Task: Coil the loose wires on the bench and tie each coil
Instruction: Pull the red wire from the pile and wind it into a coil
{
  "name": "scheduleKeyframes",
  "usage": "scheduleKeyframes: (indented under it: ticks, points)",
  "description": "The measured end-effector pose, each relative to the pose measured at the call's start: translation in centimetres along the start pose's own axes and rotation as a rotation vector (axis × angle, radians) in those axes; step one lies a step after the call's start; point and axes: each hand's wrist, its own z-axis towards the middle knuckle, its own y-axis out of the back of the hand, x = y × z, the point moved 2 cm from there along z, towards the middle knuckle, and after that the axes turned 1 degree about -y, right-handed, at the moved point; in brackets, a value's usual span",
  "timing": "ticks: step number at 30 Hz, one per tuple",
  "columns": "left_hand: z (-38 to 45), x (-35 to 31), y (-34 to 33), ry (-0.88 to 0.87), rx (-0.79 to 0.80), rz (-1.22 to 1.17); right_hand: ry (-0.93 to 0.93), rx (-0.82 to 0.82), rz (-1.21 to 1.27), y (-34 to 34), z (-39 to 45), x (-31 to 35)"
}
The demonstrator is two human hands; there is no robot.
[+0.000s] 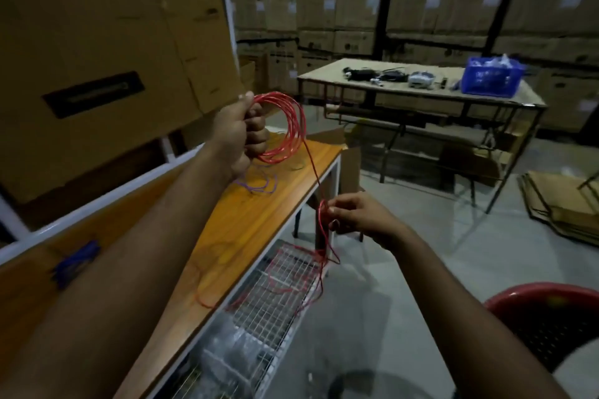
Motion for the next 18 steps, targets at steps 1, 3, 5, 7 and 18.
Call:
scheduleKeyframes:
  ticks: [1,3,5,7,18]
  points:
    - [-0.9,0.1,1.6,-0.006,-0.038,0.008,0.024,0.02,-0.006,-1.4,0.6,-0.1]
    - [-2.9,0.4,5.4,-0.018,-0.126,0.007,0.064,0.079,-0.033,-4.7,2.0,-0.7]
    - [-5.3,0.5,9.5,-0.032,-0.225,0.019,0.054,0.15,0.007,-8.6,3.3,-1.3]
    - [-7.8,0.5,13.4,-0.048,-0.343,0.054,-0.005,0.226,0.091,-12.6,4.6,-1.9]
    - [-14.9,0.2,25.4,-0.114,-0.64,0.073,0.004,0.249,-0.311,-28.9,12.8,-0.9]
